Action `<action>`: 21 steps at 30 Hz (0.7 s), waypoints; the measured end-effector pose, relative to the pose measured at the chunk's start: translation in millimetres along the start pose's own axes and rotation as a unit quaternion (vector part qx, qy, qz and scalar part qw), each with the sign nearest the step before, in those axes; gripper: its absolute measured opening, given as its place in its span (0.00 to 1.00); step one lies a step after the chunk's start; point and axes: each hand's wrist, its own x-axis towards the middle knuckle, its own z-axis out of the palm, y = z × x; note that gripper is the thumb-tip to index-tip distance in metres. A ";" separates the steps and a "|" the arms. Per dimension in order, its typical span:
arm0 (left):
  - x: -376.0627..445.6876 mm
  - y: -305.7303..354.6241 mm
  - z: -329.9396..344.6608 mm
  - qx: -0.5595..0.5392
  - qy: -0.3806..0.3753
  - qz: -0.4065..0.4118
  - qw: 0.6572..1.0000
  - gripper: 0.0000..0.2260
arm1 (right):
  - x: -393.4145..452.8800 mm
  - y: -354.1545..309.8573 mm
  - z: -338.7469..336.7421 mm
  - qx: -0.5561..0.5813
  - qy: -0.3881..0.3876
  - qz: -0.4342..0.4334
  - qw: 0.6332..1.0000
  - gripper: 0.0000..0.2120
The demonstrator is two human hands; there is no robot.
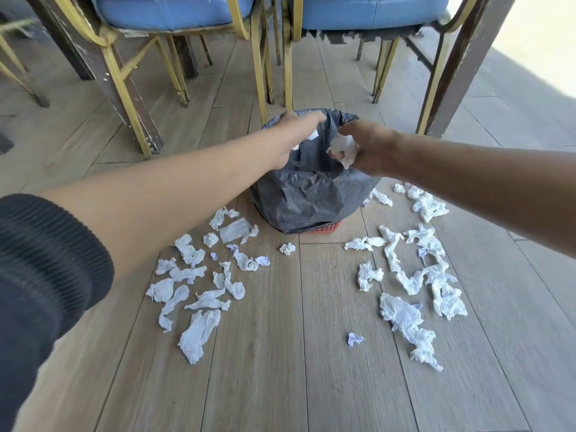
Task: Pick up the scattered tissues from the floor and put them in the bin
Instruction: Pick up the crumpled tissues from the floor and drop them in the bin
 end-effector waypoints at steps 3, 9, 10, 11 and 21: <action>1.0 2.3 -3.1 -0.064 0.007 -0.016 0.998 0.37 | -1.4 -2.0 -4.0 0.067 0.015 -0.008 0.998 0.16; 1.4 -2.7 -7.3 -0.129 0.007 -0.001 0.992 0.32 | -6.4 -11.3 -7.2 0.088 0.038 -0.006 0.995 0.07; 2.0 -4.5 -7.6 -0.135 0.016 0.003 0.991 0.32 | -9.1 -13.3 -7.4 0.092 0.022 0.001 0.996 0.08; 2.4 -6.3 -8.0 -0.141 0.024 0.008 0.990 0.32 | -9.7 -14.8 -8.3 0.094 0.011 0.008 0.996 0.10; -19.1 -37.0 4.6 0.052 0.048 0.254 0.965 0.06 | -27.5 25.2 -24.3 -0.170 -0.019 -0.119 0.978 0.14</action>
